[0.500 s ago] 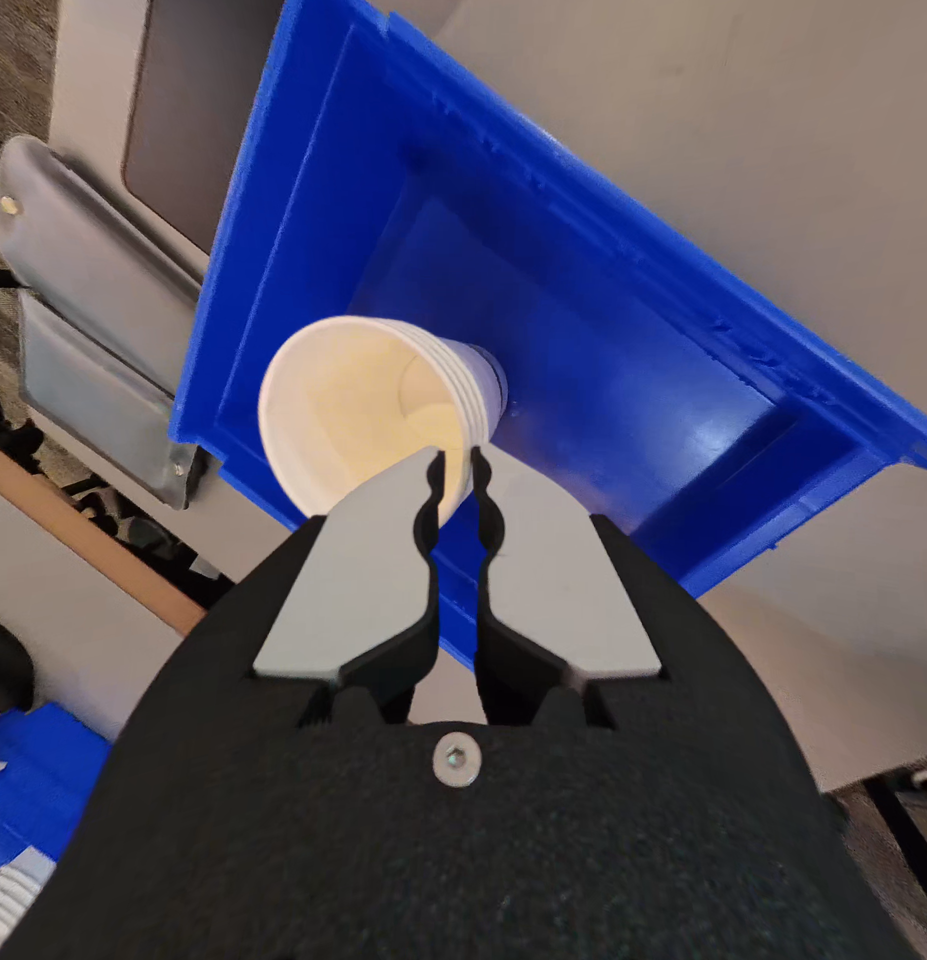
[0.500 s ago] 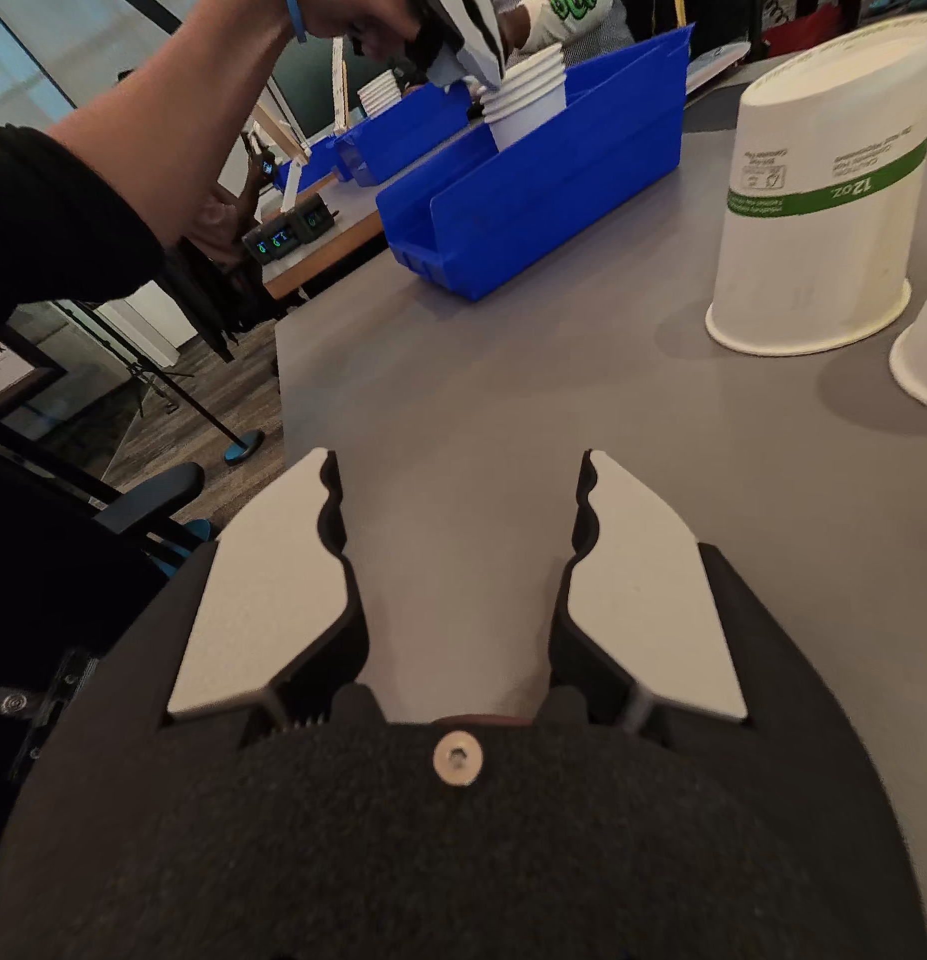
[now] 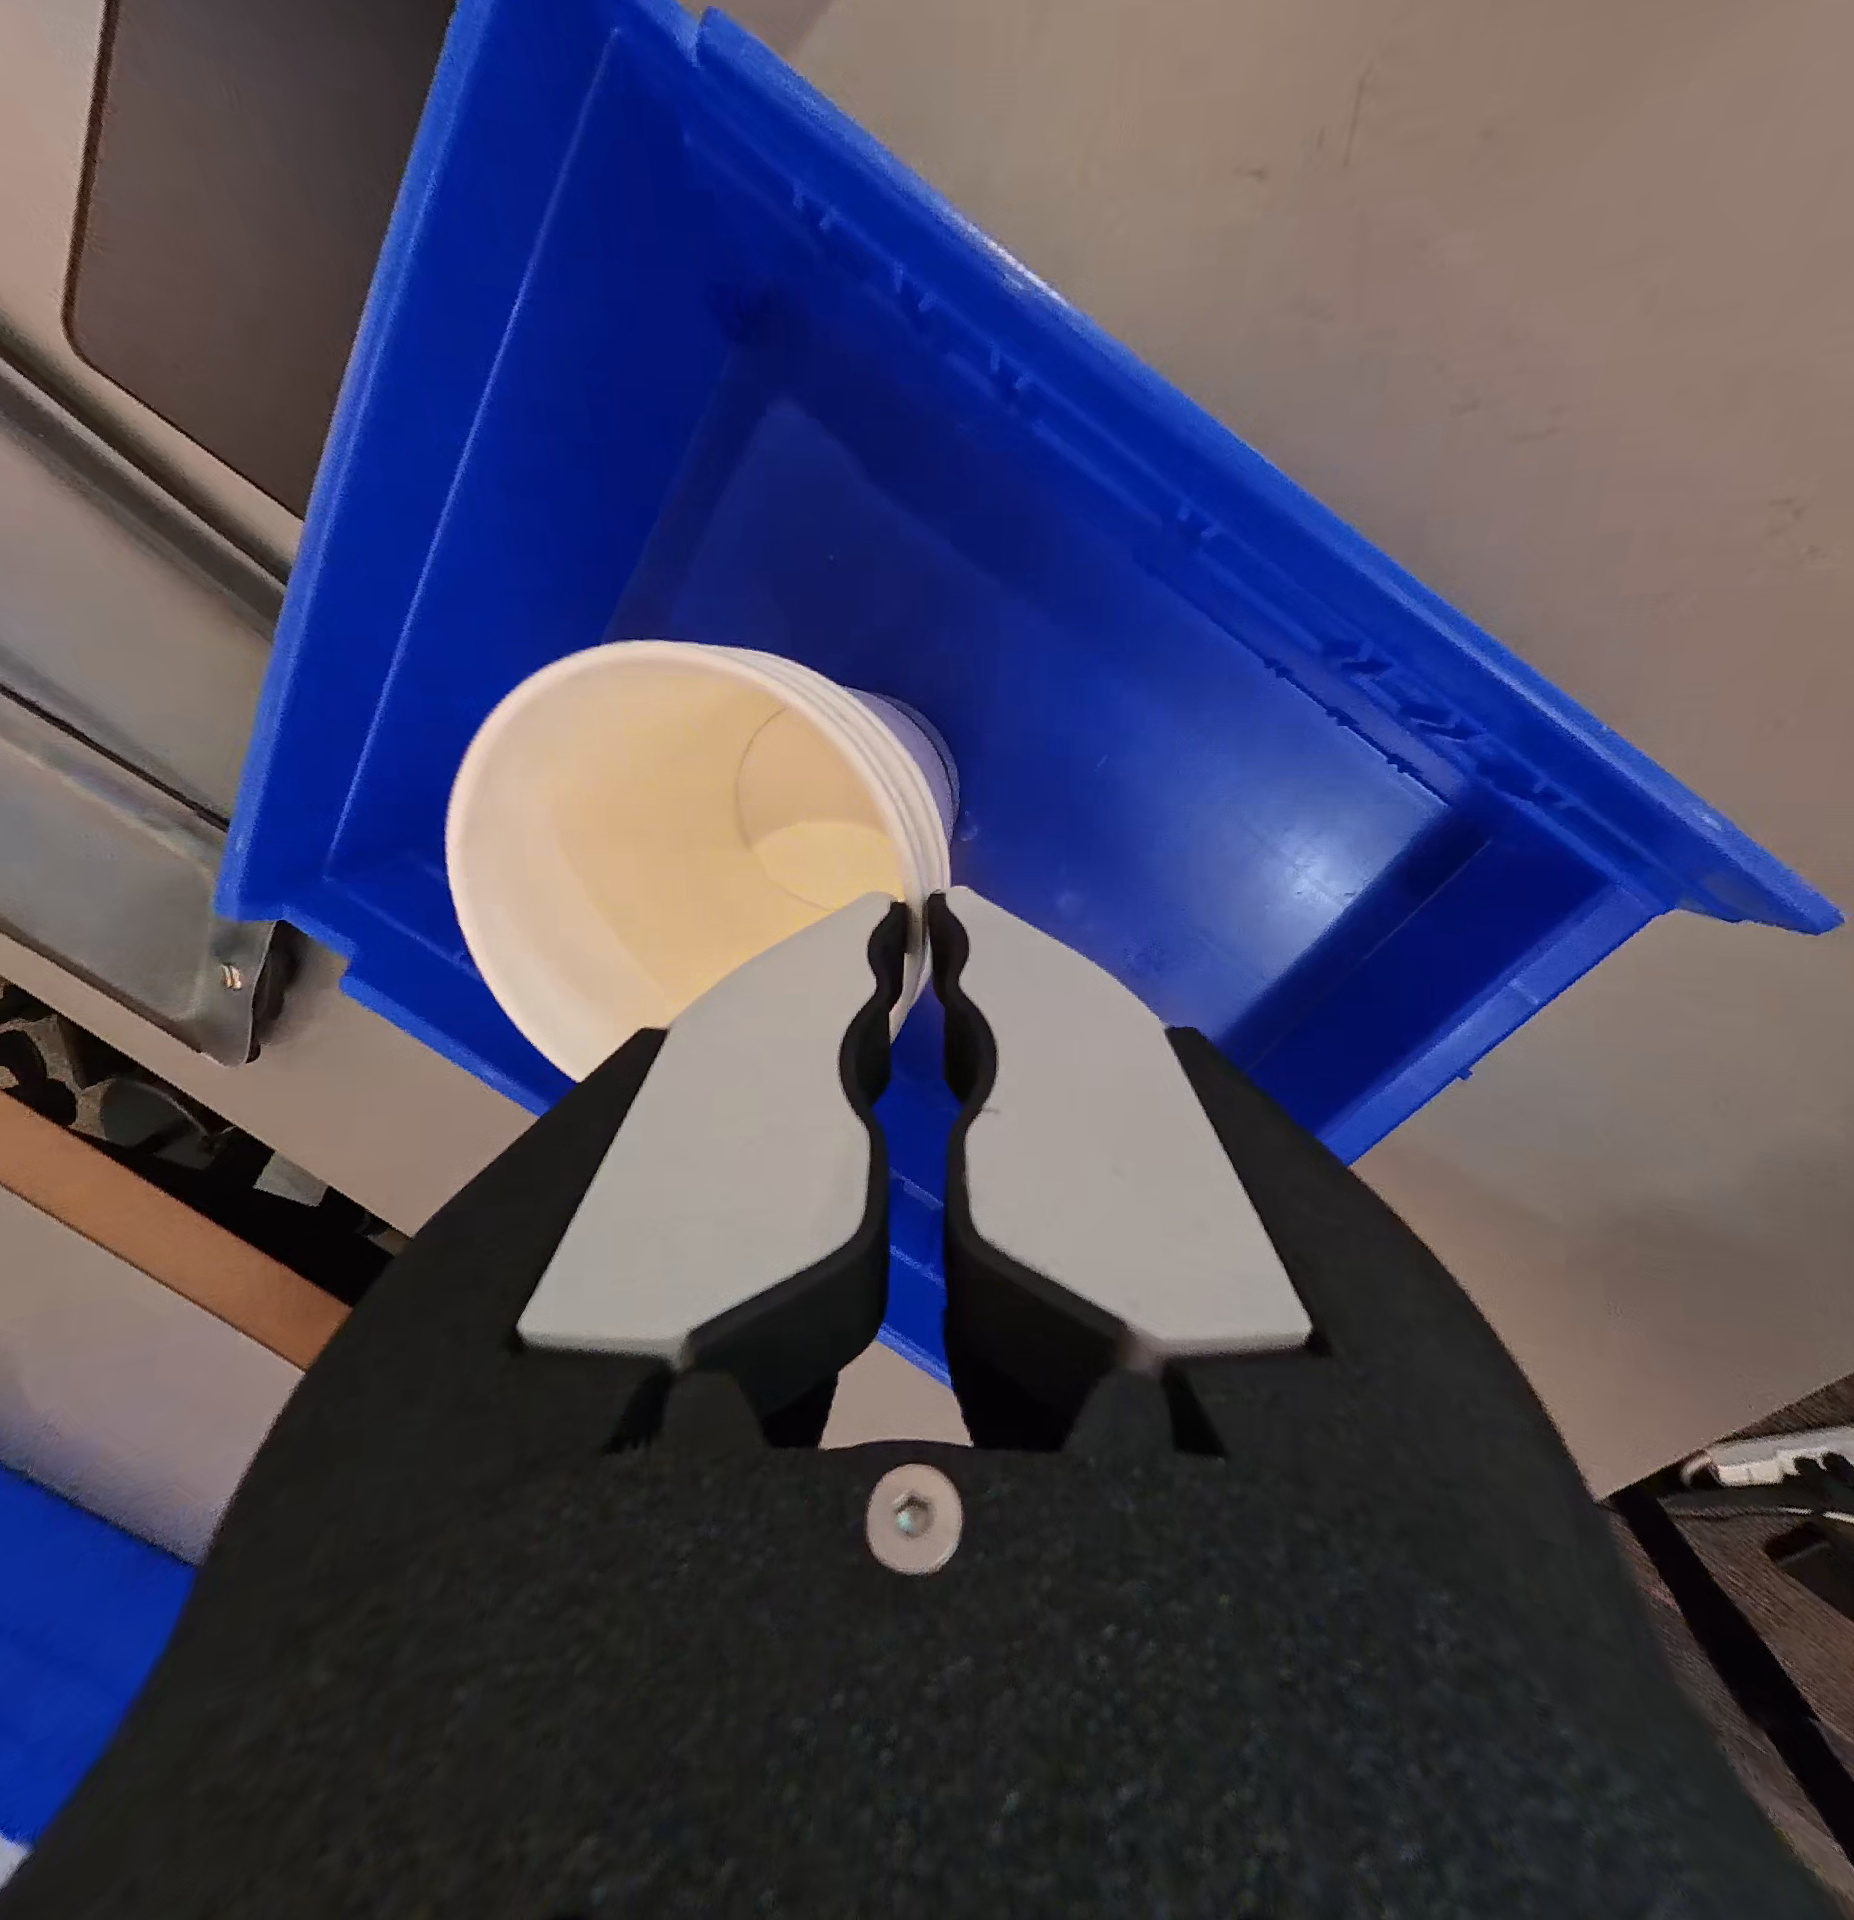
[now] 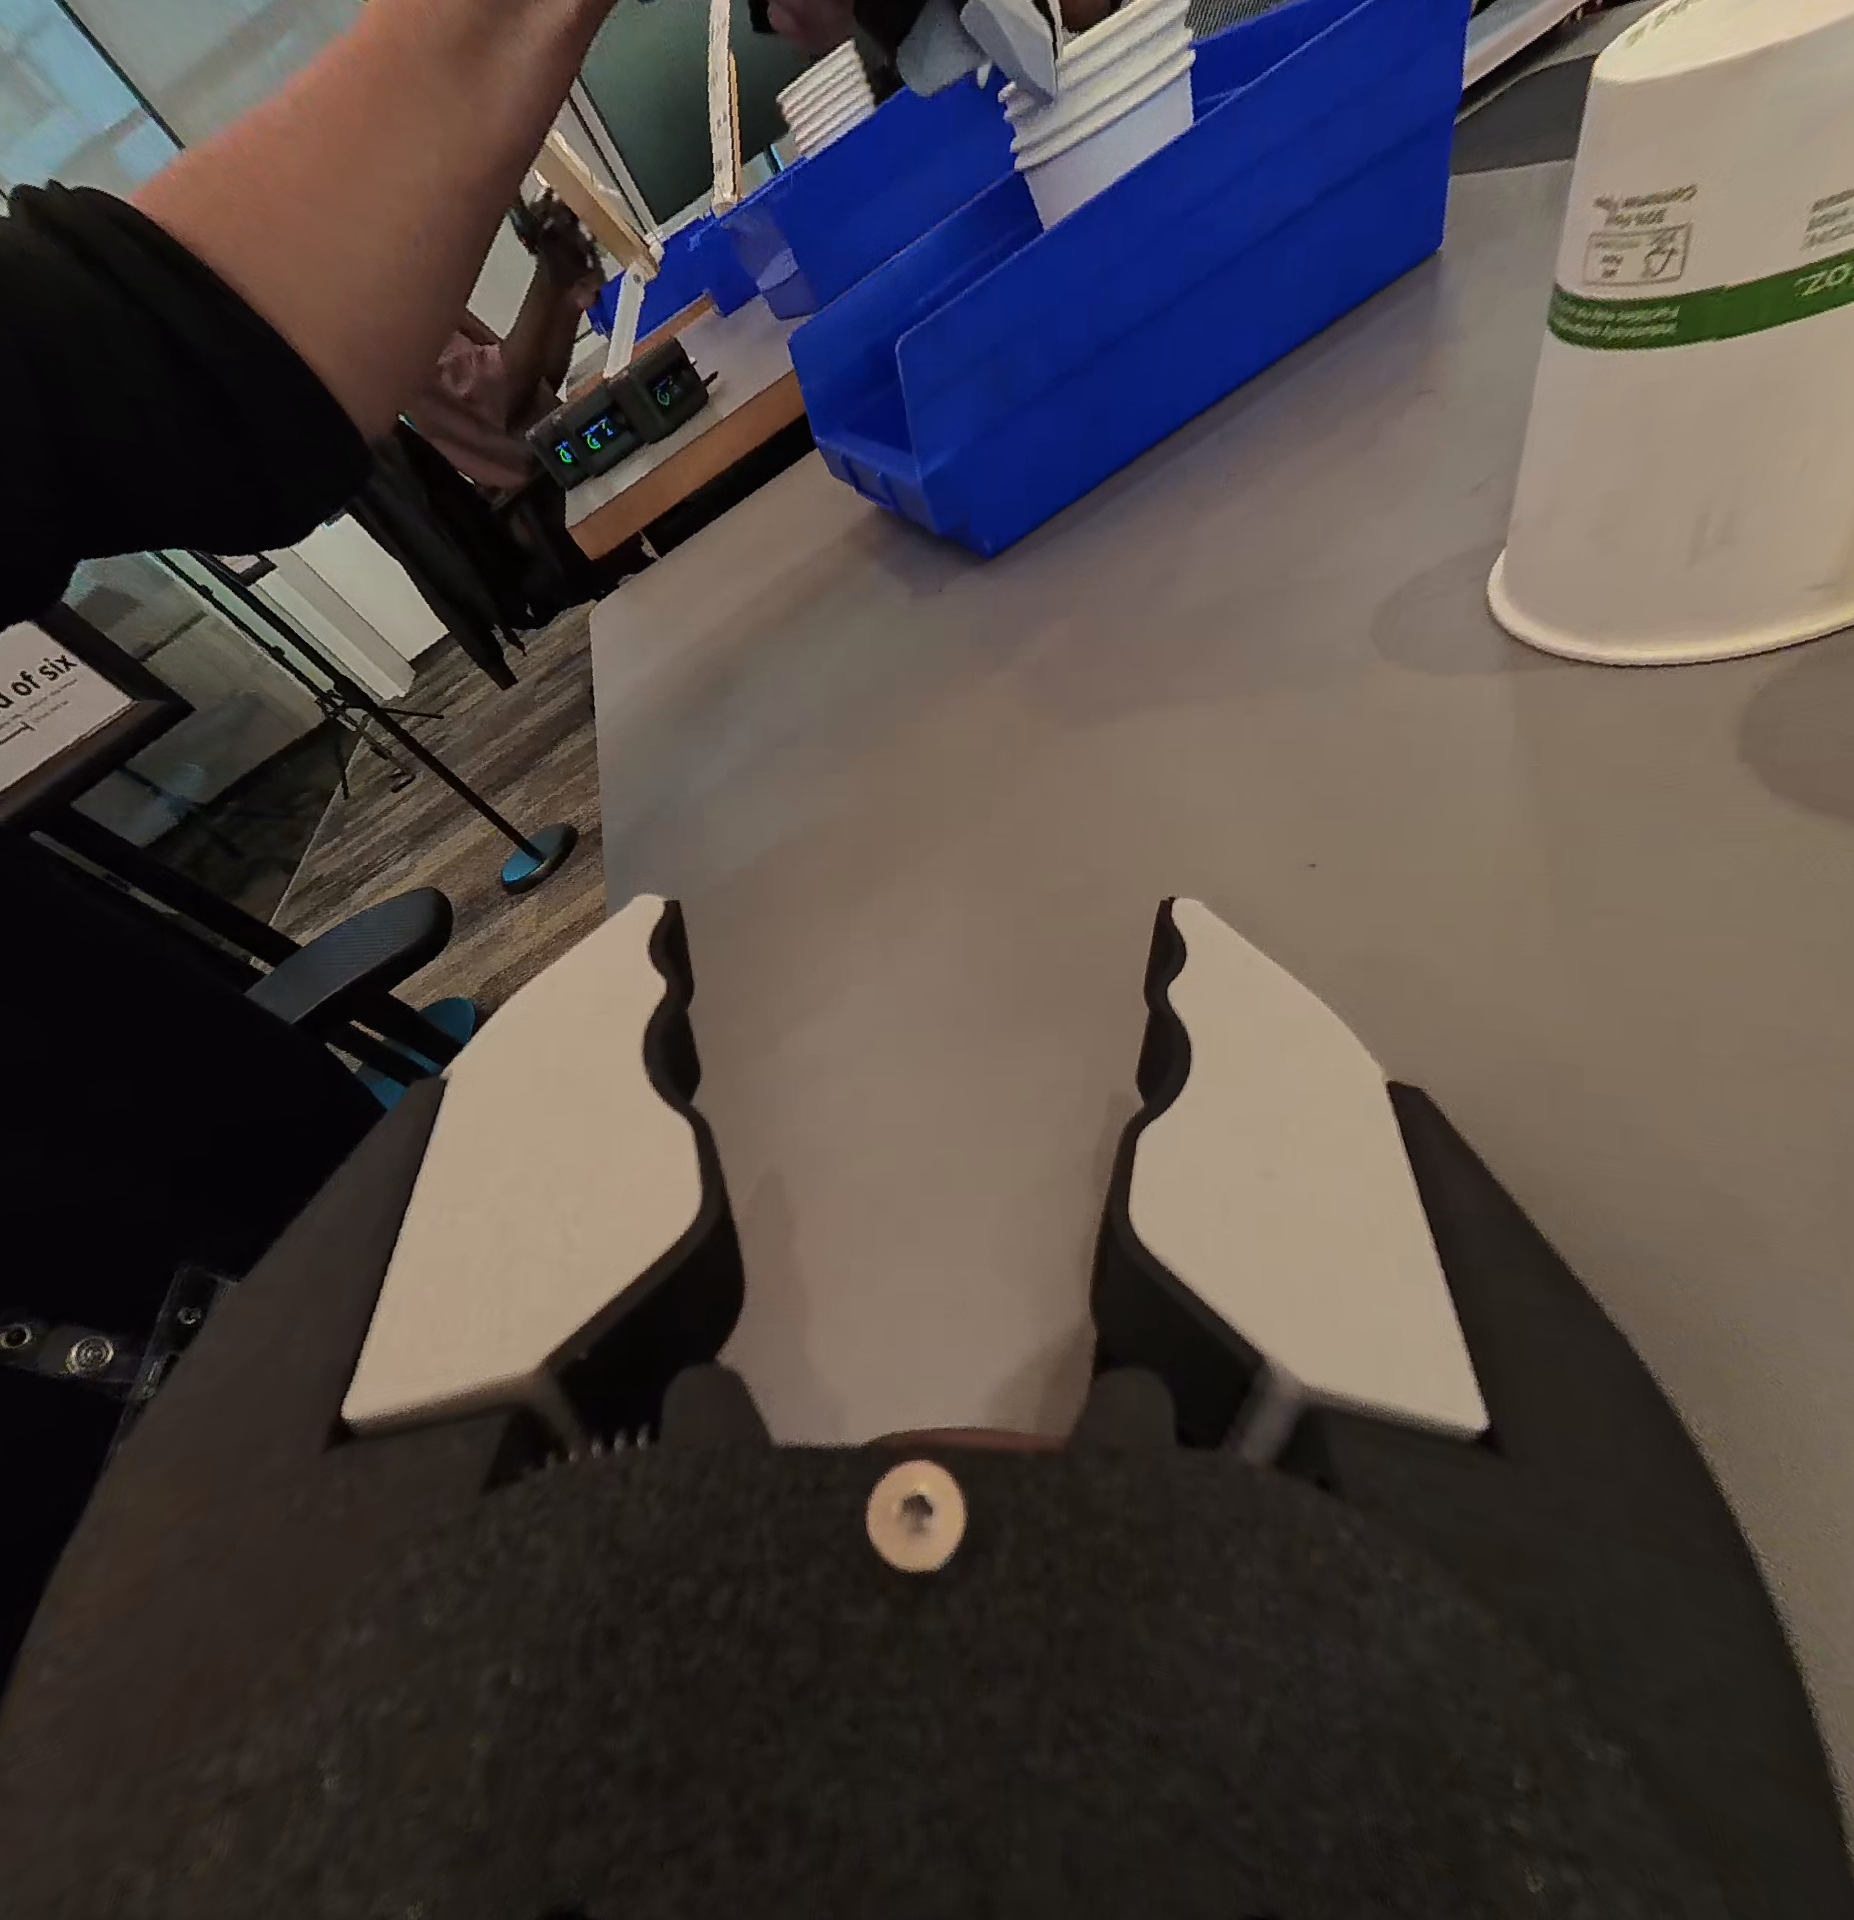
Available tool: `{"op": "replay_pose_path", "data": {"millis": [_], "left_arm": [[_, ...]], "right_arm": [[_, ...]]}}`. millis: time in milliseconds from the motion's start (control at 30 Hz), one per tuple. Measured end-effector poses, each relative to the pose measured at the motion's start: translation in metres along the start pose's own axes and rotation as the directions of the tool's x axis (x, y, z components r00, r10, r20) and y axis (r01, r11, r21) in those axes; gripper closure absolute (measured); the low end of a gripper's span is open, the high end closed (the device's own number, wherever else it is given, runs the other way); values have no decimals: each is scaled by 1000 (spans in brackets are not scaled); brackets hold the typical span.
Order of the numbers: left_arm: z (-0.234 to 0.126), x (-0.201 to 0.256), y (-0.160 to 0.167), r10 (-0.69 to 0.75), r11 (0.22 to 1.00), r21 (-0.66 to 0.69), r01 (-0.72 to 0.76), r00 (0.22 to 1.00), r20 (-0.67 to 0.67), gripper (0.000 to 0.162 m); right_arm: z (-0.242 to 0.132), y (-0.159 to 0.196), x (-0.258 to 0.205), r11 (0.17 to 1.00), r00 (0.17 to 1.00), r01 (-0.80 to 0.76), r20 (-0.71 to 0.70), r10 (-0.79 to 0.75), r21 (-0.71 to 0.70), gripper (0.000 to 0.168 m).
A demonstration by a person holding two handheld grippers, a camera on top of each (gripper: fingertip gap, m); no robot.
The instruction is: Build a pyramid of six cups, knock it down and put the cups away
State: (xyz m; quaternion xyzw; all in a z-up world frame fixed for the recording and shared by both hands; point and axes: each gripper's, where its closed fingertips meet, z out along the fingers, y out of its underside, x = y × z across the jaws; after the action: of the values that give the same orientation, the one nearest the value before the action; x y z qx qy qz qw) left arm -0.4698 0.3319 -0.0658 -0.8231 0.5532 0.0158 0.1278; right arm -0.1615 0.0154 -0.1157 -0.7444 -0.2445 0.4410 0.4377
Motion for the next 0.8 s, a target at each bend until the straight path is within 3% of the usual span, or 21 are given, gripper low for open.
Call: {"op": "replay_pose_path", "data": {"millis": [800], "left_arm": [[-6,0,-1,-39,999,0,39,997,-67,159]], "right_arm": [[-7,-1,0,1000,1000,-12,9,12,6,87]]}}
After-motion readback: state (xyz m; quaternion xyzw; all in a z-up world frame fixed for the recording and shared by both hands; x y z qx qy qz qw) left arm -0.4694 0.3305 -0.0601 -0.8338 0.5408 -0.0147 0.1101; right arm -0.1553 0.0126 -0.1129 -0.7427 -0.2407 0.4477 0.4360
